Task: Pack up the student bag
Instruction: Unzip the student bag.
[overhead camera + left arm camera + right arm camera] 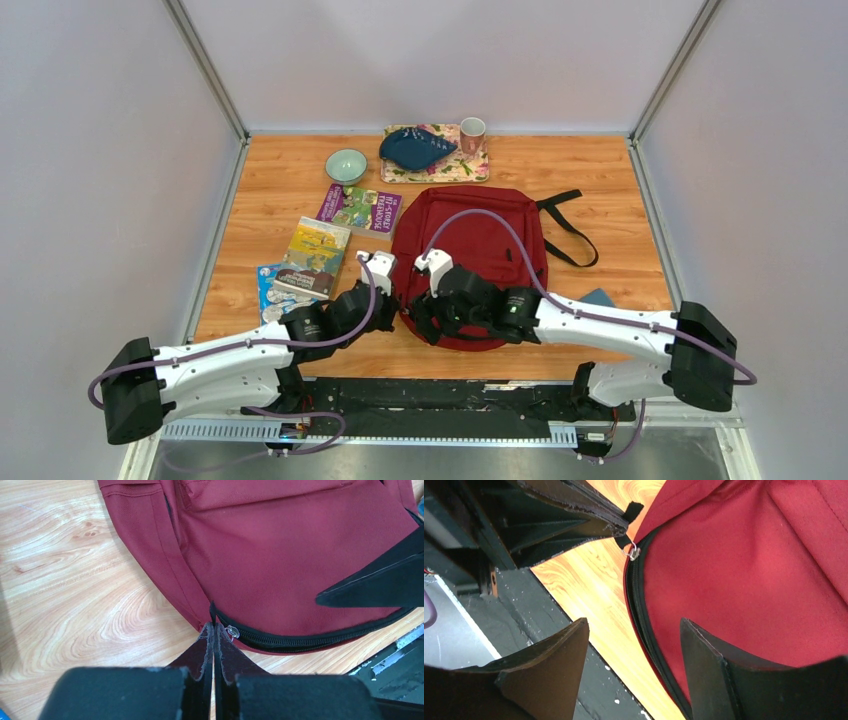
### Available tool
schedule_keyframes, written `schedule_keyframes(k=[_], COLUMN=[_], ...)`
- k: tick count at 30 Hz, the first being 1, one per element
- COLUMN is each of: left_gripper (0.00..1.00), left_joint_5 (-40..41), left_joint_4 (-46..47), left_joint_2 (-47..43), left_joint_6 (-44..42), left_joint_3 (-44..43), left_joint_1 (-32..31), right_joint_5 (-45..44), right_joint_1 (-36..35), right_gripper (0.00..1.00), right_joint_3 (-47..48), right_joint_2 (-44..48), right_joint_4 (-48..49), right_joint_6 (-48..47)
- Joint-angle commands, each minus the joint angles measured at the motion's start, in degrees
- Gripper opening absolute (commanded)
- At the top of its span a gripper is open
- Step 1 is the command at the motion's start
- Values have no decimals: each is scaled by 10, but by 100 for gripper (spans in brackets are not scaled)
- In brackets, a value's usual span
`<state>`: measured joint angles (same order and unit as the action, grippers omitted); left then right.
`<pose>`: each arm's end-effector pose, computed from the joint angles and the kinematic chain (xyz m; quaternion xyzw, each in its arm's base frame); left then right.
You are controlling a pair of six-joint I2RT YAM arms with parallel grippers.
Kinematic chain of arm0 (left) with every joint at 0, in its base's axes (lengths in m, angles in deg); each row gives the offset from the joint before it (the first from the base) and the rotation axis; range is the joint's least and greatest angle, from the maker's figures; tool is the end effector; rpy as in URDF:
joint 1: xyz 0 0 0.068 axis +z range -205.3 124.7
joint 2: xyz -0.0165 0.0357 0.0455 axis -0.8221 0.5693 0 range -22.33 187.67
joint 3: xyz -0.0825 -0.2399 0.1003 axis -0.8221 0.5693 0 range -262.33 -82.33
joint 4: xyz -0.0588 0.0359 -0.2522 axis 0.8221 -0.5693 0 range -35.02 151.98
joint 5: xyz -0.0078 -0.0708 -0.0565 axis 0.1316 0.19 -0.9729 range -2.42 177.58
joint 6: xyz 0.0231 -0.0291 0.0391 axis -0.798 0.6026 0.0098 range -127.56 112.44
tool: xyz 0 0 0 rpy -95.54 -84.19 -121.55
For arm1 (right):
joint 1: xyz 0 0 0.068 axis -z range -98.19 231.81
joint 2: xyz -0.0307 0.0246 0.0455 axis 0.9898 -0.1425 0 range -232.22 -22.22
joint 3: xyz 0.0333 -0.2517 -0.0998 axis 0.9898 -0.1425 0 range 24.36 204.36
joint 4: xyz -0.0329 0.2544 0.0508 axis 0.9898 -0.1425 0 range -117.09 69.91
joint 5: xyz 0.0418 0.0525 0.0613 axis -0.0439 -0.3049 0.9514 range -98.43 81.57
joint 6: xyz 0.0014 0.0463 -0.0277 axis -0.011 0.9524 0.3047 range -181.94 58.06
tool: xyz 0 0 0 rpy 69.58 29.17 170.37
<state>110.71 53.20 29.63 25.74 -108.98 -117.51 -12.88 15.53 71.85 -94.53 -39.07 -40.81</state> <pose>0.1022 -0.1641 0.2110 0.1249 0.8614 -0.2210 0.4399 0.1097 0.2427 0.2407 -0.3388 0.8546 0.2450 0.3081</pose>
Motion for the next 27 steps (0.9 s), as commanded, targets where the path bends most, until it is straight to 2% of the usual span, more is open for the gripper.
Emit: schedule_keyframes(k=[1,16,20,23,25,27], left_gripper=[0,0,0,0,0,0], left_joint_5=[18,27,26,27,28,29], left_joint_4=[-5,25,28,30,30,30], left_joint_2=[-11,-29,-30,-31,-31,-28], left_joint_6=[13,62,63,63,63,61], left_joint_3=[-24,-2,-2,0,0,1], left_joint_1=[-1,0,0,0,0,3], right_joint_5=[-30,-80,-84,-85,-76,-69], right_joint_1=[-15,-26,-27,-28,-27,-27], right_gripper=[70,67,62,51,28,12], right_joint_3=[25,-20,-25,-28,-33,-44], right_joint_2=[-28,-90,-101,-105,-102,-93], right_joint_4=[65,132,141,141,144,146], right_joint_6=[-21,6,10,13,11,9])
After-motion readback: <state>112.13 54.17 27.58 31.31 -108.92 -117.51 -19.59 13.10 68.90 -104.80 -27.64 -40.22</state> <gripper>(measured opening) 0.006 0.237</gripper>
